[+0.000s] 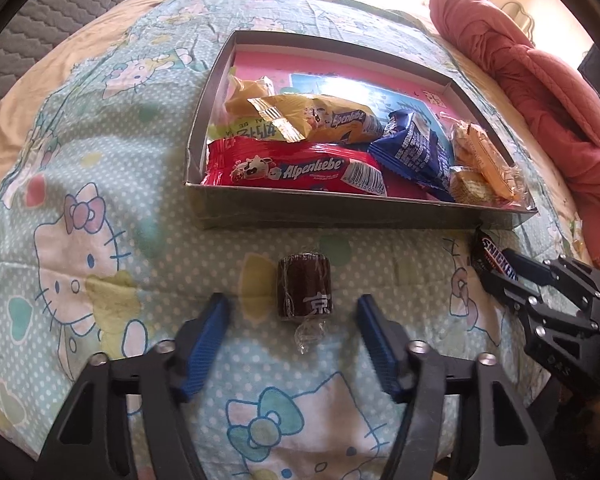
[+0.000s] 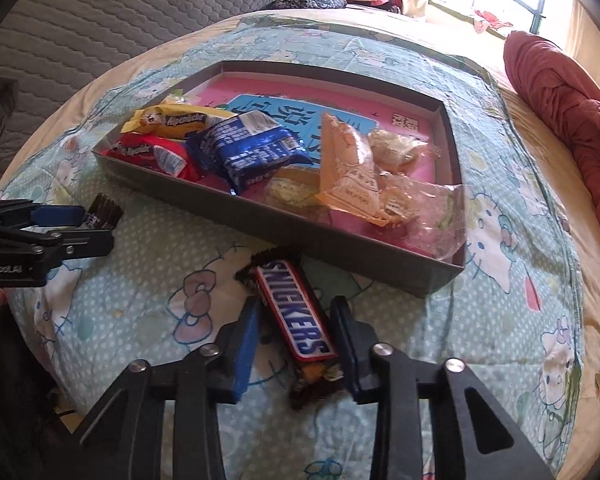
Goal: Organize snacks
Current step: 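Grasp the dark chocolate piece with left tool while right tool grasps Snickers bar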
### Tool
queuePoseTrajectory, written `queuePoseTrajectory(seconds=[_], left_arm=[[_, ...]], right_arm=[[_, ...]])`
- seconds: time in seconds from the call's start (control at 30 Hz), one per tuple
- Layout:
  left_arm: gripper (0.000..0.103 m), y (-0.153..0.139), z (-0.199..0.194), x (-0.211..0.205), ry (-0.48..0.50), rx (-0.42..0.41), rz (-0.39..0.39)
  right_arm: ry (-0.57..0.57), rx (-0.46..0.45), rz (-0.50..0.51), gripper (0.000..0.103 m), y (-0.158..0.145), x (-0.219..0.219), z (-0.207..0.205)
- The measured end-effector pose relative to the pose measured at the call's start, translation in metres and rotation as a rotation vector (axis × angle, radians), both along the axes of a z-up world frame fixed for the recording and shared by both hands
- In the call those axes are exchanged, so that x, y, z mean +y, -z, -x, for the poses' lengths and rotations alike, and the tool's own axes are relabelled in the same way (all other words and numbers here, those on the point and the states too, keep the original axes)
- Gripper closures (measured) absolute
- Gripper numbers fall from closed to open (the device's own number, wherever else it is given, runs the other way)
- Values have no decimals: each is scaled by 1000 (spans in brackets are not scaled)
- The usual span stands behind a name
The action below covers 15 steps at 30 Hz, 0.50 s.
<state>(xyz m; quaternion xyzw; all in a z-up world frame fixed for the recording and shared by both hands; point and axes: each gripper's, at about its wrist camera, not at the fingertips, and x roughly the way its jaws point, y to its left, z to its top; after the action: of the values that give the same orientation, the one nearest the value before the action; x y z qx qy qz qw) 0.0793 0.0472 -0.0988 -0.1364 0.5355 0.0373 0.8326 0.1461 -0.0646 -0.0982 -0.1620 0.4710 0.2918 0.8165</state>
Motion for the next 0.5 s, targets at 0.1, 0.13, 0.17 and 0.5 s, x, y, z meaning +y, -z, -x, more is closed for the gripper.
queuePoseTrajectory(seconds=[0.1,0.13,0.17,0.5], left_arm=[[64,3,-6,0,7,-6,-5],[72,2,-8,0,12,-10,4],[76,2,-9,-1,17,-11,9],[76,-22,4,-4,41,-62,64]], right_arm=[[-32,21,-29,72,-1,6,8],[-39,27,-36,73,-2,7,11],[-45,39,-51,73,-2,8,12],[-23,111,-280,74,-25,-5,20]])
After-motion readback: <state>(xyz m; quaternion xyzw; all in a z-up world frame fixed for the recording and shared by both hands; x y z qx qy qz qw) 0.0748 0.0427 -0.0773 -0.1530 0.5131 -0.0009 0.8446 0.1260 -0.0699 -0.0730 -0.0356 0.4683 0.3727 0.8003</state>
